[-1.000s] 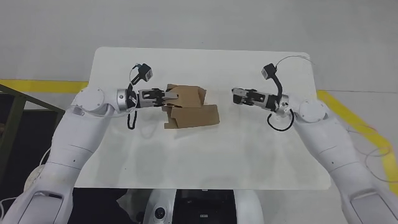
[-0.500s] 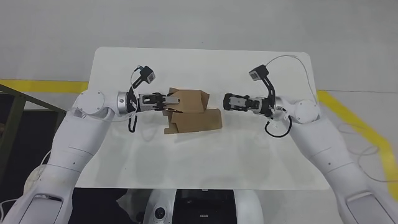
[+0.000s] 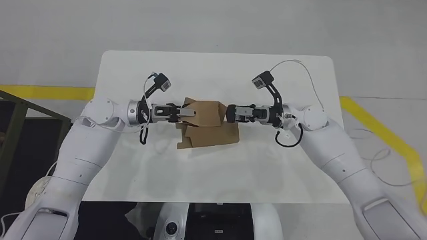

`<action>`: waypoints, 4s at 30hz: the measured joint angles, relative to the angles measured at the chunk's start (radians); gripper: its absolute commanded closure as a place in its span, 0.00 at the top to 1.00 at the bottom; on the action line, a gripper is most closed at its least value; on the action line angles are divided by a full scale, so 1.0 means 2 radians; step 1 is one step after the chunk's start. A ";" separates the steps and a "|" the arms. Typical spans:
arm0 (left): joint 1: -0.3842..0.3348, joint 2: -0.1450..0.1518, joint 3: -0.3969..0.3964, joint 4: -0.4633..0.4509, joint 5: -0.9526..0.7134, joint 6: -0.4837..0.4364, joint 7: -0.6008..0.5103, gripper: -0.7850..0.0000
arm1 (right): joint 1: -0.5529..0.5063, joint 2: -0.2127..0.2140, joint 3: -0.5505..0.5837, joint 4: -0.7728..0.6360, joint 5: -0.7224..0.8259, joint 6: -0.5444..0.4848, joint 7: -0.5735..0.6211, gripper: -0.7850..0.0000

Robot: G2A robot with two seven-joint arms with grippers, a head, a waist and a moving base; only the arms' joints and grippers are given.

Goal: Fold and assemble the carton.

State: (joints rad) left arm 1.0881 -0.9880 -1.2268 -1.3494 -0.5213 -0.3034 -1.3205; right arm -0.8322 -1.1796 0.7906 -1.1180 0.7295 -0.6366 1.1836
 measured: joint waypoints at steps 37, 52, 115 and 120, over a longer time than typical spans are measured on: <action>0.004 0.003 -0.011 -0.014 -0.028 -0.002 -0.020 0.00 | 0.016 -0.014 -0.040 0.013 0.042 0.014 0.014 0.89; 0.005 0.004 -0.012 -0.016 -0.034 -0.001 -0.020 0.00 | 0.022 -0.037 -0.056 0.042 0.063 0.015 0.015 0.73; 0.014 0.008 -0.018 -0.034 -0.044 -0.001 -0.030 1.00 | 0.056 -0.053 -0.074 0.102 -0.016 0.014 0.014 0.00; 0.016 0.009 -0.026 -0.048 -0.056 0.000 -0.031 1.00 | 0.060 -0.056 -0.079 0.111 -0.019 0.013 0.013 0.00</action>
State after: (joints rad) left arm 1.1195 -0.9704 -1.2779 -1.4456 -0.6330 -0.3024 -1.3831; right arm -0.7125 -1.2925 0.6333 -0.8963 0.6907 -0.6101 1.2101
